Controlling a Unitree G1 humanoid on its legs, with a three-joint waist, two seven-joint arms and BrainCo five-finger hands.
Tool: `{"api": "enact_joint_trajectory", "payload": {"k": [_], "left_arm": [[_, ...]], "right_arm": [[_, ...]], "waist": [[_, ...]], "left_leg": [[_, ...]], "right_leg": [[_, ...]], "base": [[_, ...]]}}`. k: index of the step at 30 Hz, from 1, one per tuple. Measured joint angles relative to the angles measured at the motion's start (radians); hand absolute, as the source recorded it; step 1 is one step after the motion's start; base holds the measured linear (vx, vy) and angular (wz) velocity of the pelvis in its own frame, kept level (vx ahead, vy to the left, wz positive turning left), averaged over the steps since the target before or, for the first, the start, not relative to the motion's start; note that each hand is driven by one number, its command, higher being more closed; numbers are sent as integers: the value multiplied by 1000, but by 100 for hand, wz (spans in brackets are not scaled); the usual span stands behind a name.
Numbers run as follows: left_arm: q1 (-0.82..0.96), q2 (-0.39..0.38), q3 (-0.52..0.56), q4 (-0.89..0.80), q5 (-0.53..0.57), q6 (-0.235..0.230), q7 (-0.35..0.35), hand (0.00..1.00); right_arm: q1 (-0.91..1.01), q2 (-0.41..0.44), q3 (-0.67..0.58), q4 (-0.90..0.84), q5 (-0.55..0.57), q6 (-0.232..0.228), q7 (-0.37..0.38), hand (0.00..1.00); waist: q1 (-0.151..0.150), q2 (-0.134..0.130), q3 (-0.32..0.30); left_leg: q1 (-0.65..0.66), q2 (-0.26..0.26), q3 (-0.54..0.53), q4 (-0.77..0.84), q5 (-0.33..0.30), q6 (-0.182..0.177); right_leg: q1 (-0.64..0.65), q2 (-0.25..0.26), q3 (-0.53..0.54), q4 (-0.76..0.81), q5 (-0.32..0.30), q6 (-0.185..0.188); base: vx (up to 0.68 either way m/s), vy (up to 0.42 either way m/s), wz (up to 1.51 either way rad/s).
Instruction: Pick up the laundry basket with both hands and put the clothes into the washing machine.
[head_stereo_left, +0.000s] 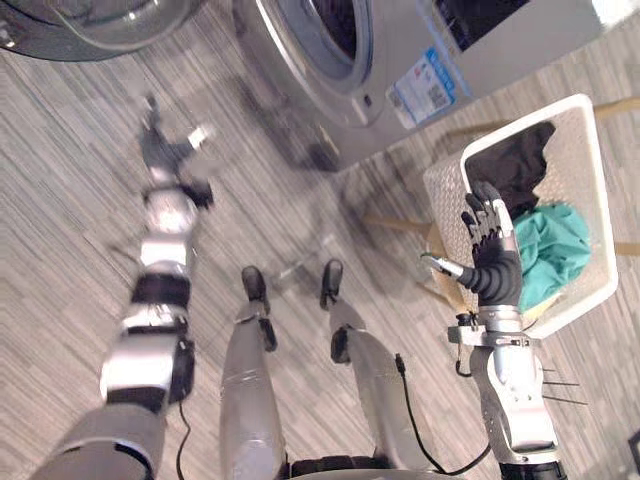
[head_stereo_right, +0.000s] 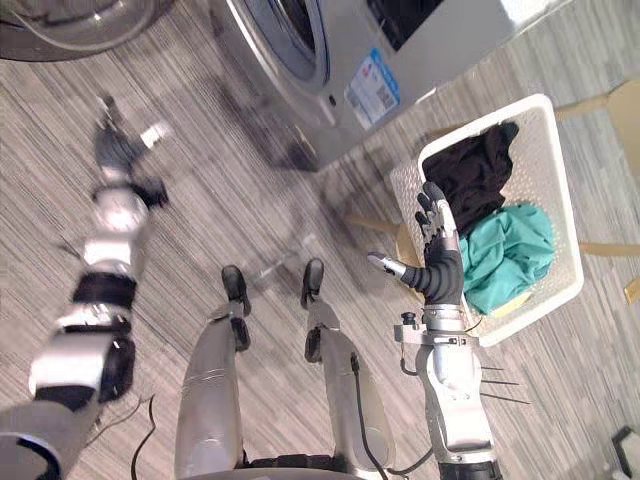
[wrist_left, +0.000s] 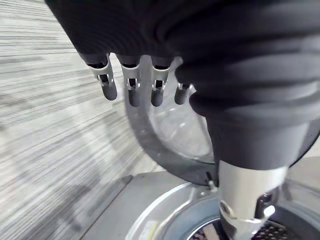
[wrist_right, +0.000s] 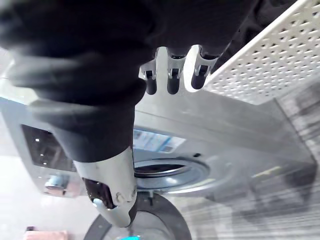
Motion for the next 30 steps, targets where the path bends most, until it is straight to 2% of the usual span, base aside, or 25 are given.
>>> {"api": "enact_joint_trajectory", "payload": {"k": [1, 2, 4, 7, 9, 11, 12, 13, 14, 16, 17, 19, 21, 22, 23, 24, 25, 26, 27, 28, 30], "left_arm": [[47, -26, -2, 0, 2, 0, -2, 0], [166, -76, -15, 6, 4, 1, -17, 0], [269, -104, -42, 35, 11, 2, -32, 0], [410, -125, -40, 123, 21, 7, -69, 0], [487, -136, -28, 174, 22, 12, -89, 0], [532, -135, -24, 194, 22, 13, -95, 0], [549, -137, -21, 213, 22, 15, -104, 0], [559, -138, -16, 214, 22, 15, -108, 0], [569, -132, -13, 217, 23, 15, -111, 0], [576, -126, -2, 246, 30, 16, -112, 0], [576, -129, 2, 257, 54, 18, -115, 0], [573, -132, -5, 256, 81, 14, -129, 0], [569, -131, -9, 256, 113, 14, -137, 0], [575, -144, -16, 250, 131, 12, -147, 0], [571, -140, -37, 246, 141, 8, -154, 0], [570, -138, -48, 240, 141, 6, -154, 0], [569, -138, -57, 239, 143, 2, -155, 0], [565, -136, -75, 236, 147, -5, -155, 0], [559, -136, -83, 234, 149, -10, -155, 0], [557, -135, -86, 234, 149, -11, -155, 0], [549, -132, -126, 233, 168, -12, -154, 0]], "right_arm": [[-3, 8, -4, 17, -10, 3, -1, 0], [-3, 25, -15, 75, -26, 5, -1, 0], [-3, 33, -26, 144, -40, 14, -2, 0], [0, 35, -43, 251, -62, 29, -1, 0], [6, 35, -69, 316, -73, 46, -2, 0], [15, 36, -72, 364, -87, 51, -2, 0], [16, 37, -73, 392, -92, 58, -2, 0], [20, 38, -72, 403, -94, 62, -2, 0], [18, 38, -71, 432, -104, 65, -4, 0], [18, 38, -63, 461, -113, 66, -12, 0], [21, 37, -58, 473, -128, 67, -21, 0], [25, 36, -48, 479, -147, 68, -24, 0], [36, 28, -31, 482, -173, 71, -23, 0], [39, 12, -15, 487, -196, 81, -23, 0], [35, -1, -2, 499, -217, 84, -23, 0], [32, -13, 5, 501, -228, 85, -24, 0], [30, -16, 8, 502, -237, 85, -24, 0], [18, -25, 13, 506, -255, 88, -24, 0], [10, -35, 13, 512, -267, 91, -26, 0], [9, -39, 13, 518, -271, 93, -26, 0], [-6, -49, 7, 563, -303, 107, -33, 0]], "waist": [[0, 0, -10], [0, 4, -47], [0, 16, -80], [-1, 52, -137], [-7, 91, -167], [-16, 109, -182], [-25, 114, -195], [-24, 115, -200], [-24, 114, -207], [-24, 117, -224], [-32, 124, -240], [-51, 131, -251], [-51, 130, -250], [-47, 143, -247], [-39, 147, -248], [-30, 145, -248], [-24, 138, -248], [-21, 140, -251], [-20, 134, -244], [-18, 131, -243], [-12, 136, -244]], "left_leg": [[18, -3, 6, -8, 0, 0], [59, -15, 21, -34, 0, 0], [115, -23, 35, -57, -4, 3], [209, -24, 90, -63, -36, 6], [284, -24, 150, -62, -66, 12], [340, -18, 206, -61, -88, 11], [375, -11, 250, -77, -101, 11], [396, -8, 274, -86, -107, 9], [438, 3, 321, -99, -115, 1], [488, 19, 376, -97, -128, -23], [516, 36, 411, -98, -129, -29], [537, 71, 437, -55, -133, -47], [510, 150, 418, 151, -132, -45], [485, 215, 379, 314, -107, -4], [447, 250, 316, 443, -34, 69], [401, 256, 249, 524, 41, 67], [376, 253, 209, 561, 20, 51], [332, 225, 138, 591, -46, 25], [304, 182, 76, 559, -93, -6], [302, 161, 55, 526, -107, -18], [309, 61, -38, 262, -117, -36]], "right_leg": [[10, -1, 7, 0, -3, 2], [34, -8, 18, 0, -16, 5], [73, -12, 35, -2, -23, 12], [137, -10, 90, -11, -30, 22], [183, -5, 150, -20, -27, 31], [209, 3, 196, -22, -27, 40], [213, -11, 135, -17, -63, 27], [216, -33, 70, -7, -69, 18], [238, -81, -81, 16, -77, 5], [277, -118, -224, 12, -73, 9], [290, -99, -204, -3, -64, 23], [304, -73, -175, -2, -87, 13], [335, -48, -148, 8, -111, 3], [372, -19, -120, 10, -128, -8], [403, -3, -80, 14, -143, -16], [418, -1, -52, 14, -150, -25], [419, -1, -30, 15, -155, -30], [423, -3, 10, 14, -162, -40], [441, -12, 38, 2, -157, -32], [454, -15, 52, -6, -158, -32], [497, -35, 68, -11, -155, -22]], "base": [[82, 8, -8], [93, 13, -11], [94, 18, -16], [49, 40, -50], [36, 81, -75], [22, 74, -86], [12, 65, -91], [32, 55, -99], [47, 40, -90], [103, 2, -107], [147, -48, -91], [173, -111, -62], [175, -181, -66], [193, -173, -78], [261, -160, -89], [228, -99, -78], [246, -70, -83], [252, -42, -88], [261, -23, -80], [307, 52, -71], [237, 94, -51]]}}
